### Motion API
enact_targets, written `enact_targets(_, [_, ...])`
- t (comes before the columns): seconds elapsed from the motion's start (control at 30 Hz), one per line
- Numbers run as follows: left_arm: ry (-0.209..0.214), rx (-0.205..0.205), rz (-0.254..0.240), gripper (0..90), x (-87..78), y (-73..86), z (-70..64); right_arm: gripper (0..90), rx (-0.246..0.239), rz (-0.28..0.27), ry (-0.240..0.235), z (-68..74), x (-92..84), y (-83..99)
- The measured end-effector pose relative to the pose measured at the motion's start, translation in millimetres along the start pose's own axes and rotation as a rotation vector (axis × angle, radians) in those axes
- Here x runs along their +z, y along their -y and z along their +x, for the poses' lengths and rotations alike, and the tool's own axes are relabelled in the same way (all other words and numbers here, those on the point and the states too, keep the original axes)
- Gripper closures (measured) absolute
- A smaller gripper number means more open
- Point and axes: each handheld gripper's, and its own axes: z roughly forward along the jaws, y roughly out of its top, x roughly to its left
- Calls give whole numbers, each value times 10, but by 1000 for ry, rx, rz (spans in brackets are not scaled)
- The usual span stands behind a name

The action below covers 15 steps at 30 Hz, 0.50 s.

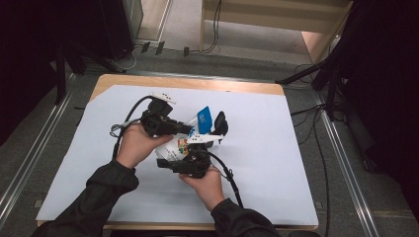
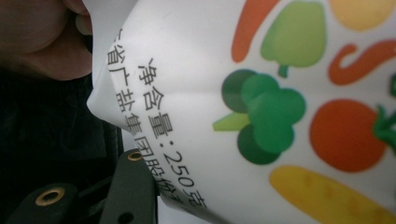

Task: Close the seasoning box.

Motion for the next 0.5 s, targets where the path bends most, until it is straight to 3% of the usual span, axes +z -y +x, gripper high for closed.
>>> enact_targets(0.5, [1, 10, -8, 849, 22, 18, -3, 586, -4, 11, 9, -6, -8, 2])
